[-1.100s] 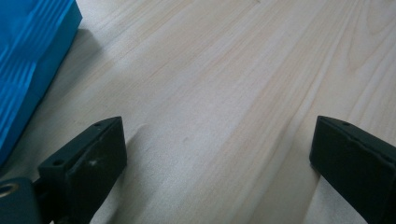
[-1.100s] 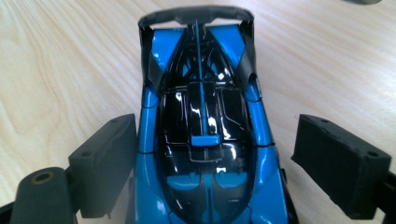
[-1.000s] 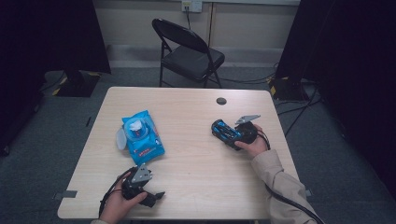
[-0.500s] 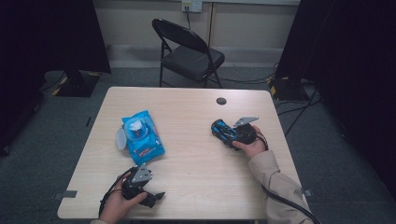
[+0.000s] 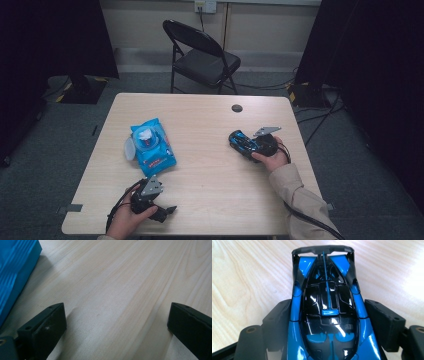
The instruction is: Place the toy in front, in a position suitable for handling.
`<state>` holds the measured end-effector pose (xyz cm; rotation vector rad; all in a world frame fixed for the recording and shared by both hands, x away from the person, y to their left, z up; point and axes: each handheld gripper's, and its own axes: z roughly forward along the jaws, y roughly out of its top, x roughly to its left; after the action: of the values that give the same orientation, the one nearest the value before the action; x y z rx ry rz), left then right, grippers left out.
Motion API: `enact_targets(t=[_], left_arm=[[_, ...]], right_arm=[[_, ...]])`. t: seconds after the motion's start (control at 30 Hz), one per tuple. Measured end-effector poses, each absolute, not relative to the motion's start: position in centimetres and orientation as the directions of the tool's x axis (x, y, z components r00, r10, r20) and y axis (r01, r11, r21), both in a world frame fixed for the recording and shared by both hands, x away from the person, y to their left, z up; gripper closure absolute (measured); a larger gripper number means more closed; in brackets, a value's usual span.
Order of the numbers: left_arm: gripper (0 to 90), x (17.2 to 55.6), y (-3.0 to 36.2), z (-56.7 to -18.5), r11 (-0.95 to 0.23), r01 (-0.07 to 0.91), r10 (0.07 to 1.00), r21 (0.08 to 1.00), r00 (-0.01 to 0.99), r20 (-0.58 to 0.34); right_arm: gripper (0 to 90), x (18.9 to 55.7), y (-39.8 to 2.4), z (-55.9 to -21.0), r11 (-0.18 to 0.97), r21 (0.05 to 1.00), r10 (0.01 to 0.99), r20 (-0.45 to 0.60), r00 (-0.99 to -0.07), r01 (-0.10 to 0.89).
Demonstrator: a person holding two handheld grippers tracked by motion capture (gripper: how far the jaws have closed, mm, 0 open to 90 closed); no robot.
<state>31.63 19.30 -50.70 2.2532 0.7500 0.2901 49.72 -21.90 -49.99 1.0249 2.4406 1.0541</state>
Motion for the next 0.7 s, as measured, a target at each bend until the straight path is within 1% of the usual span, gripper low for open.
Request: enact_targets(t=[0.3, 0.33, 0.37, 0.47, 0.6, 0.63, 0.67, 0.7], left_arm=[[0.0, 31.6, 19.2, -50.7, -0.567, 0.428, 0.592, 0.704, 0.806, -0.014], [0.0, 31.6, 19.2, -50.7, -0.567, 0.428, 0.592, 0.704, 0.806, -0.014], [0.0, 31.6, 19.2, -50.7, -0.567, 0.428, 0.591, 0.704, 0.806, -0.014], [0.0, 31.6, 19.2, -50.7, -0.567, 0.428, 0.592, 0.703, 0.806, -0.014], [0.0, 31.6, 19.2, -50.7, -0.567, 0.428, 0.591, 0.704, 0.806, -0.015], [0.0, 31.6, 19.2, -50.7, -0.567, 0.428, 0.591, 0.704, 0.806, -0.014], [0.0, 31.6, 19.2, -50.7, -0.567, 0.428, 0.591, 0.704, 0.806, -0.014], [0.0, 31.6, 19.2, -50.7, -0.567, 0.428, 0.592, 0.704, 0.806, -0.014]], right_arm=[[24.2, 48.5, -22.3, -50.9, 0.445, 0.742, 0.736, 0.016, -0.677, 0.501], [21.8, 48.4, -22.3, -50.9, 0.436, 0.749, 0.742, 0.014, -0.67, 0.499], [18.0, 48.5, -22.1, -50.7, 0.422, 0.753, 0.74, 0.035, -0.671, 0.504], [17.0, 48.7, -21.7, -50.4, 0.441, 0.747, 0.736, 0.016, -0.677, 0.497], [19.2, 49.5, -20.9, -50.4, 0.47, 0.726, 0.731, 0.001, -0.683, 0.503], [20.5, 49.7, -20.8, -50.6, 0.463, 0.723, 0.732, 0.015, -0.681, 0.513], [22.4, 49.8, -20.7, -50.8, 0.461, 0.726, 0.733, 0.014, -0.68, 0.511], [26.1, 49.9, -20.8, -50.9, 0.454, 0.734, 0.734, 0.014, -0.679, 0.505]])
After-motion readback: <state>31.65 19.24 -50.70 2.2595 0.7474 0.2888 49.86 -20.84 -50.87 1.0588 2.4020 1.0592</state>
